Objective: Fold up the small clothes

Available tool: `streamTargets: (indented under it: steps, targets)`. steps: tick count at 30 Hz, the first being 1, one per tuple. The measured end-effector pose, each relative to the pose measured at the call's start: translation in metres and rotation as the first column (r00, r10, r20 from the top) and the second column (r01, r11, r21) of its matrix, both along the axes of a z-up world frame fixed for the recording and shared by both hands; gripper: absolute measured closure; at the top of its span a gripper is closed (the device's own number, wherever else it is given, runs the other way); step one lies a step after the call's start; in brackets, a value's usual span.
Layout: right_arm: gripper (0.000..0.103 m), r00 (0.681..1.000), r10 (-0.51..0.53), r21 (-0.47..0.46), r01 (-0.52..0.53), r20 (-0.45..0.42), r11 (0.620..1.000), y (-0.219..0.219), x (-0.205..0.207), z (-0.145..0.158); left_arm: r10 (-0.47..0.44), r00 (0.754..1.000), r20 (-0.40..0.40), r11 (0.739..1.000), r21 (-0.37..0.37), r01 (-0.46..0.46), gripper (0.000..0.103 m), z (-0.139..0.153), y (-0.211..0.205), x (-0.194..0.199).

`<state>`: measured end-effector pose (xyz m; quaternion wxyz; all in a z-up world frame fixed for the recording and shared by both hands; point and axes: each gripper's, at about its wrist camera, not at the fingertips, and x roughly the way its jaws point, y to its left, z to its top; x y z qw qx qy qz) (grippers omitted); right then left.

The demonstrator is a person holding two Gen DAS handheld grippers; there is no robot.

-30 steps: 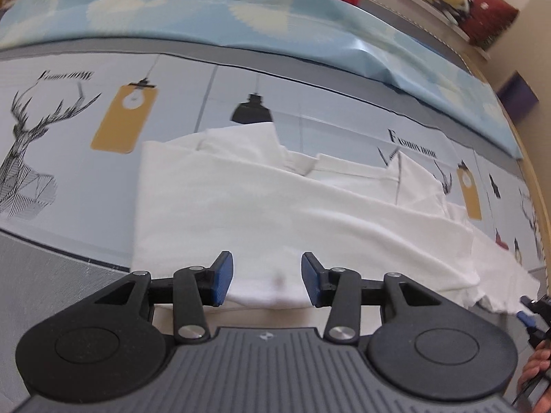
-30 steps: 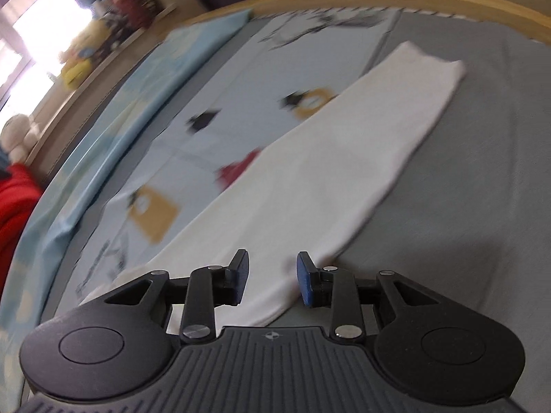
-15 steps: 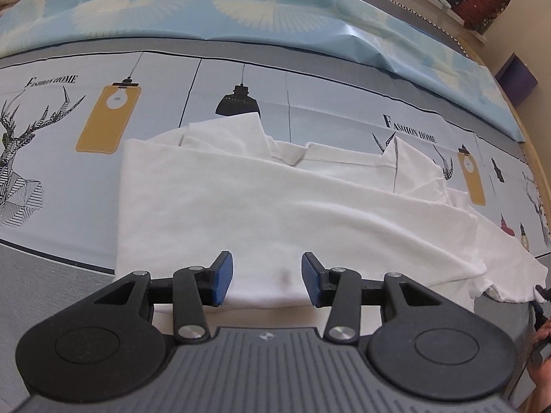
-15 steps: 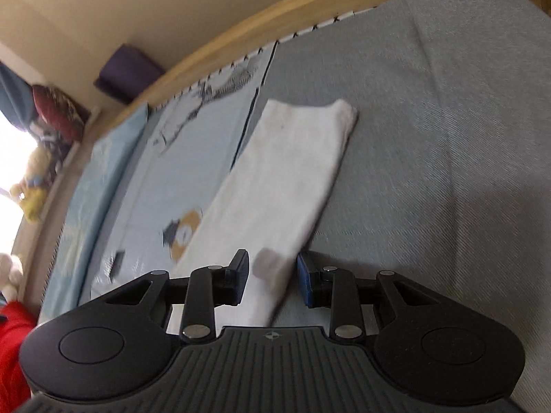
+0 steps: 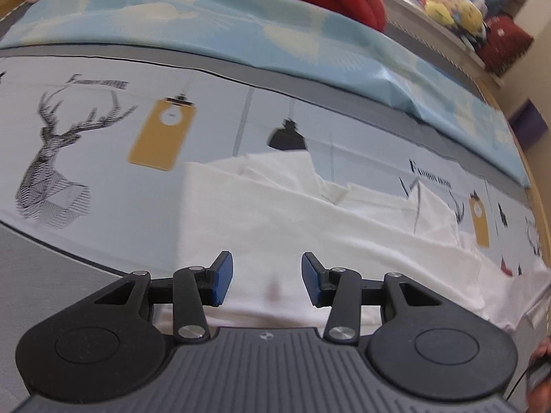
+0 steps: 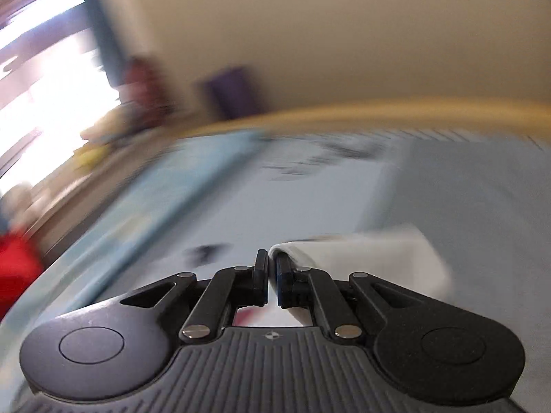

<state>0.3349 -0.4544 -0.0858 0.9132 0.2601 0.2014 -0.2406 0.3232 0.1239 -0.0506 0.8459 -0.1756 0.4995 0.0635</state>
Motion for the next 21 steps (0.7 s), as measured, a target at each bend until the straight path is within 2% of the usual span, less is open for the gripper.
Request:
streamTargets:
  steps: [2,3,4,5,7,9,10,11,13,15,17,20,21]
  targets:
    - [0.099,0.979,0.199,-0.065,-0.196,0.040,0.978,0.066,0.004,0.020,0.029,1.000,0.005,1.000,-0.012,-0.029,0.054,0.003,0.012,-0.004]
    - [0.099,0.945,0.322,-0.096,-0.316,0.051,0.944,0.102,0.004,0.027,0.043,0.999,0.006,0.999,-0.018,-0.042,0.054,0.005,0.018,-0.005]
    - [0.099,0.890,0.453,-0.121,-0.444,0.058,0.888,0.139,0.001,0.033,0.057,0.998,0.007,0.998,-0.025,-0.056,0.054,0.006,0.024,-0.007]
    - [0.095,0.814,0.578,-0.132,-0.567,0.062,0.813,0.174,-0.003,0.036,0.067,0.998,0.008,0.997,-0.032,-0.067,0.054,0.007,0.029,-0.008]
    - [0.092,0.622,0.781,-0.066,-0.779,0.046,0.624,0.236,-0.013,0.031,0.083,0.996,0.014,0.995,-0.048,-0.082,0.054,0.011,0.038,-0.009]
    - [0.085,0.391,0.920,0.062,-0.919,0.022,0.389,0.287,-0.022,0.014,0.105,0.994,0.024,0.993,-0.063,-0.103,0.054,0.016,0.048,-0.012]
    - [0.085,0.323,0.947,0.096,-0.942,-0.010,0.322,0.306,-0.028,0.006,0.115,0.993,0.029,0.991,-0.070,-0.113,0.054,0.018,0.052,-0.013]
    - [0.081,0.293,0.954,0.110,-0.948,-0.064,0.299,0.322,-0.035,-0.001,0.124,0.992,0.034,0.989,-0.080,-0.121,0.054,0.021,0.057,-0.014]
    - [0.081,0.288,0.942,0.136,-0.940,-0.174,0.313,0.338,-0.041,-0.009,0.134,0.990,0.038,0.987,-0.095,-0.129,0.054,0.022,0.062,-0.015]
    - [0.080,0.322,0.905,0.159,-0.914,-0.279,0.374,0.340,-0.037,-0.005,0.142,0.989,0.036,0.984,-0.109,-0.137,0.054,0.022,0.066,-0.016]
    - [0.074,0.391,0.858,0.165,-0.871,-0.333,0.462,0.334,-0.039,0.009,0.152,0.988,0.030,0.982,-0.120,-0.147,0.054,0.019,0.067,-0.016]
    - [0.057,0.499,0.812,0.184,-0.805,-0.304,0.564,0.300,-0.039,0.027,0.158,0.987,0.019,0.980,-0.123,-0.154,0.056,0.011,0.065,-0.014]
    - [0.055,0.540,0.795,0.180,-0.784,-0.276,0.595,0.287,-0.040,0.029,0.151,0.988,0.015,0.982,-0.120,-0.148,0.056,0.007,0.062,-0.013]
